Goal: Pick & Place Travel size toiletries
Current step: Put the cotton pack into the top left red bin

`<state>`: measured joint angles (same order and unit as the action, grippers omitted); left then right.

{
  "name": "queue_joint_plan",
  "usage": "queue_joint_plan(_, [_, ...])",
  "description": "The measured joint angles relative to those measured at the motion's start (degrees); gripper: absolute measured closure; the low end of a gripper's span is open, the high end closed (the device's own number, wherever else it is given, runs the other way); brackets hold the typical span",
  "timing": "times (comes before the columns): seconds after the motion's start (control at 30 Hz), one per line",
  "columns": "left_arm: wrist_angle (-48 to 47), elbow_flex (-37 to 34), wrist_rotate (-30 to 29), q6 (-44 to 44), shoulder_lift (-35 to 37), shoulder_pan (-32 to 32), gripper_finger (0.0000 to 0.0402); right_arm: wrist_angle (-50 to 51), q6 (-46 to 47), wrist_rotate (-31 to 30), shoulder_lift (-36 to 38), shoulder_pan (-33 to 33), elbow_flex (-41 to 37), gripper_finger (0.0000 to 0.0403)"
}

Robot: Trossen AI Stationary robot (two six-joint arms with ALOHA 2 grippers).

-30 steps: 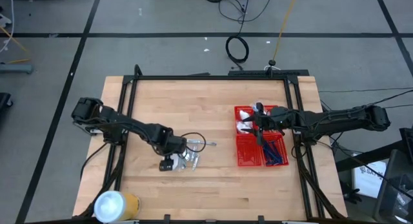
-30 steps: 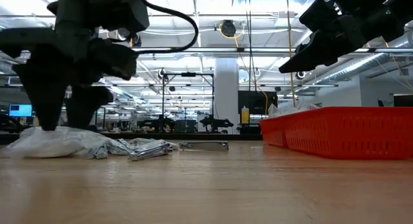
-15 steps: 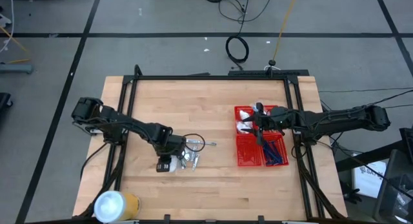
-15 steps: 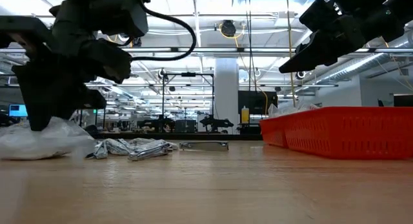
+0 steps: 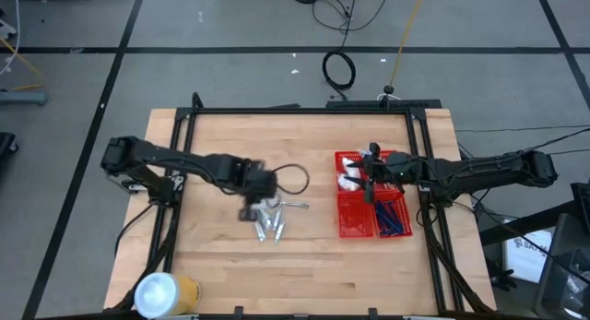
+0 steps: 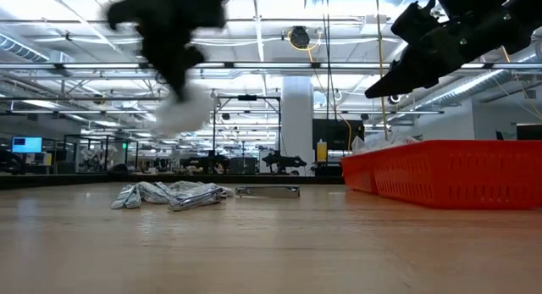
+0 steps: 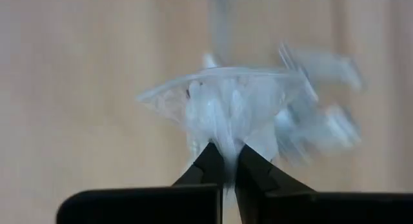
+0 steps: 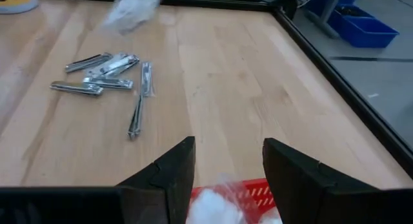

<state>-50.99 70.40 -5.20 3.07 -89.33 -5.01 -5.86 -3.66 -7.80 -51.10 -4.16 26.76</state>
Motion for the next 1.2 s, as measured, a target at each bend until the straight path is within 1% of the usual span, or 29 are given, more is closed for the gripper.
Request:
queue_joint_plan(0.07, [10.85,1.48,-7.61,7.48,-0.07,0.05,0.0383,-1.04,1.15,-0.01,-0.07,0.00,-0.02,0.0234])
queue_joint_plan(0.1, [17.79,1.52,-10.10,11.64,-0.04,0.27,0.0383,-2.09,1.79,0.05,-0.30,0.00,-0.02,0.0234])
queue_joint_plan(0.13, [24.59,1.40,-11.25,15.94,-0.03,0.58,0.0383,-3.16,2.42,0.07,-0.48,0.00,-0.02,0.0234])
queue_joint_plan(0.2, [35.84,1.01,-10.41,22.93,-0.63,1.62,0.0387,-4.71,3.35,0.07,-0.82,0.00,-0.02,0.0234])
queue_joint_plan(0.27, [43.01,0.95,-8.44,27.74,-1.69,3.06,0.0396,-6.70,3.46,0.07,-1.47,0.00,-0.02,0.0234])
queue_joint_plan(0.33, [45.78,0.85,-7.85,30.58,-3.32,4.72,0.0398,-8.84,3.71,0.07,-2.16,0.00,-0.04,0.0234])
queue_joint_plan(0.5, [48.23,0.74,-7.33,32.53,-8.29,8.60,0.0387,-18.18,7.46,0.07,-4.42,0.00,-0.04,0.0234])
queue_joint_plan(0.57, [50.47,0.74,-7.43,34.10,-10.73,9.49,0.0389,-23.01,8.46,0.06,-6.57,-0.01,-0.02,0.0234])
queue_joint_plan(0.67, [53.94,0.67,-7.42,36.78,-13.71,9.75,0.0398,-26.92,8.59,-0.16,-10.74,-0.92,-0.02,0.0234])
queue_joint_plan(0.73, [55.78,0.69,-8.15,38.64,-15.10,9.45,0.0396,-27.58,8.80,-2.71,-13.40,-1.83,-0.04,0.0234])
queue_joint_plan(0.8, [56.97,0.69,-10.11,40.22,-16.24,9.09,0.0389,-29.01,9.55,-4.89,-15.88,-2.79,-0.04,0.0234])
queue_joint_plan(0.93, [56.90,0.69,-13.07,42.29,-16.54,8.71,0.0386,-30.69,10.66,-5.43,-18.74,-4.02,-0.04,0.0234])
queue_joint_plan(1.07, [57.31,0.69,-13.37,42.24,-16.49,8.70,0.0398,-33.17,10.24,-3.88,-20.20,-4.17,-0.04,0.0235])
queue_joint_plan(1.13, [57.77,0.69,-13.32,42.52,-16.46,8.68,0.0396,-34.00,10.22,-2.03,-20.28,-4.27,-0.04,0.0244])
queue_joint_plan(1.2, [57.92,0.69,-13.19,42.93,-16.46,8.67,0.0388,-34.14,10.27,-0.91,-20.30,-4.46,-0.04,0.0263])
